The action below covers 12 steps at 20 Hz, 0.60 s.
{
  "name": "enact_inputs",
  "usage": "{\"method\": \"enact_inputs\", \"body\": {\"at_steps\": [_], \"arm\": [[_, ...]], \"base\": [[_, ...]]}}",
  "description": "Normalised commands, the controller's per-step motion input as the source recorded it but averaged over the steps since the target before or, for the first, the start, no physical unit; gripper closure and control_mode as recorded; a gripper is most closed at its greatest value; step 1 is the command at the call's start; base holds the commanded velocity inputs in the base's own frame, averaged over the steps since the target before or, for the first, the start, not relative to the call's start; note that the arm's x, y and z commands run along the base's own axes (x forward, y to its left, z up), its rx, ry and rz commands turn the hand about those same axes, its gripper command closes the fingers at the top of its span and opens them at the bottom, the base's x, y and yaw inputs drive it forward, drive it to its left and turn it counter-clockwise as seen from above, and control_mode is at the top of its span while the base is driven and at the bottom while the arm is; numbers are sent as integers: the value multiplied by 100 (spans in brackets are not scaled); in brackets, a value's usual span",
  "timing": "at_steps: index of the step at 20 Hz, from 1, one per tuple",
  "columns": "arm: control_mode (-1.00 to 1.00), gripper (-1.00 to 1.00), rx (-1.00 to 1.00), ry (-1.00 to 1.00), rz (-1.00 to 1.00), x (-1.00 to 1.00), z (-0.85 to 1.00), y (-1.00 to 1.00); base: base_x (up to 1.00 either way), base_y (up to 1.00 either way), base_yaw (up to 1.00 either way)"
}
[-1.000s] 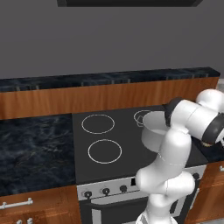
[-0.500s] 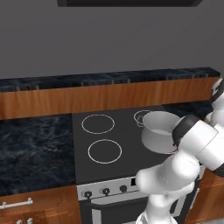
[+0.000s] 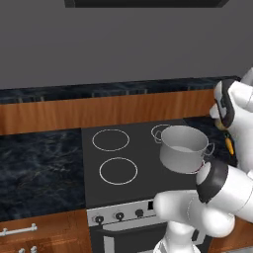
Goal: Put the potato and carrot in the pot. Retrieve the spatula and lightly stir the vegetables in the pot.
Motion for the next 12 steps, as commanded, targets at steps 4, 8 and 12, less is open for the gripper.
{"method": "enact_inputs", "body": {"at_steps": [4, 8, 12], "arm": [[-100, 100, -13, 0, -33, 27, 13, 96], [-100, 100, -10, 5, -20, 35, -19, 61], [-100, 100, -2, 15, -3, 12, -31, 16]], "base": [[0, 0, 0], [0, 0, 0], [0, 0, 0]]}}
